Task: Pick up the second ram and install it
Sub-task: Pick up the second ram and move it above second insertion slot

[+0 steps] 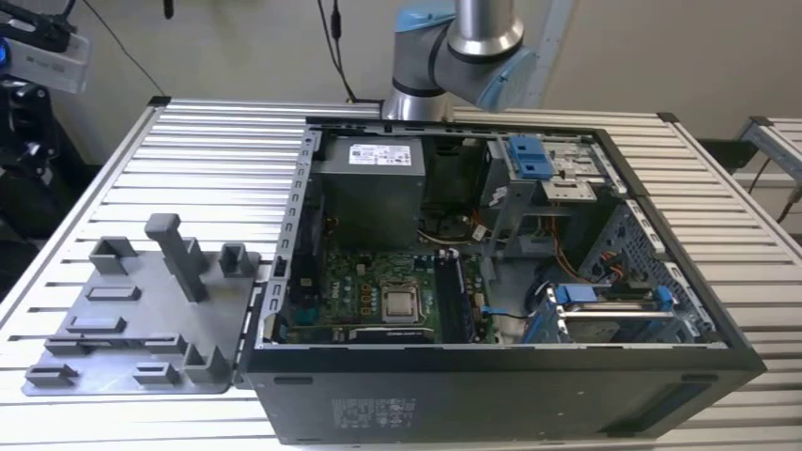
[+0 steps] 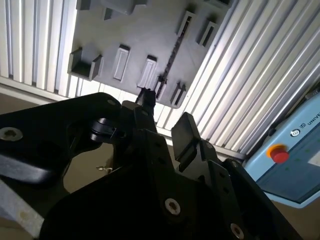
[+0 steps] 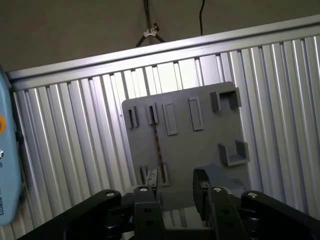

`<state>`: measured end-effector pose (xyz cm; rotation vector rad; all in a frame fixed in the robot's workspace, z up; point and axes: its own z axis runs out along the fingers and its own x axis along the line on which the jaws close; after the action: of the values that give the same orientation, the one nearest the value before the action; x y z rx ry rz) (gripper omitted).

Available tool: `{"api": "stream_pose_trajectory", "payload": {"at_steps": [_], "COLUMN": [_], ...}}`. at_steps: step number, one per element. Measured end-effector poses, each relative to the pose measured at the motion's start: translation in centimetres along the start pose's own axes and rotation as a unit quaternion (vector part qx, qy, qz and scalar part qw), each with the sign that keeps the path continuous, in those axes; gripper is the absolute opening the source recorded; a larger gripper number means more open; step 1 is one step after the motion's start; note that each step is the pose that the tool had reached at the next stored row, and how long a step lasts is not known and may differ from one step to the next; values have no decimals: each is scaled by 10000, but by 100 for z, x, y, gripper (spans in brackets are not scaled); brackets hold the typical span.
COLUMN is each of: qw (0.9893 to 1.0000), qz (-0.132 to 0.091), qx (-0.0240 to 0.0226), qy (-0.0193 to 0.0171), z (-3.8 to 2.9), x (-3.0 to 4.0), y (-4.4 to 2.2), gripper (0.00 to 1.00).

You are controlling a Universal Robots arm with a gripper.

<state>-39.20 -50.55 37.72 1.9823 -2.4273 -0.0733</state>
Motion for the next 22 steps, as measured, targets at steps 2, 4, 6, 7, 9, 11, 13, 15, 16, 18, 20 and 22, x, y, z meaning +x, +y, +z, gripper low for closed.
{"api": "stream_pose_trajectory", "payload": {"at_steps": [2, 4, 6, 7, 9, 11, 13, 15, 16, 18, 20, 22], "qw": [10000, 10000, 10000, 10000, 9999, 9999, 9998, 9998, 9998, 9997, 9996, 9996], "qz": [-3, -11, -43, -60, -97, -139, -172, -194, -202, -221, -243, -263], "qx": [25, 33, 31, 30, 29, 28, 30, 33, 35, 40, 44, 44], "qy": [-32, -48, -46, -45, -45, -51, -61, -67, -73, -89, -101, -101], "z": [25, 58, 88, 102, 132, 162, 188, 214, 226, 251, 273, 291], "x": [3, 5, 6, 6, 7, 9, 14, 21, 28, 37, 41, 43], "y": [12, 13, 13, 12, 11, 10, 8, 5, 4, 1, 0, -2], "gripper": [42, 42, 42, 42, 42, 42, 42, 42, 42, 42, 42, 42]}}
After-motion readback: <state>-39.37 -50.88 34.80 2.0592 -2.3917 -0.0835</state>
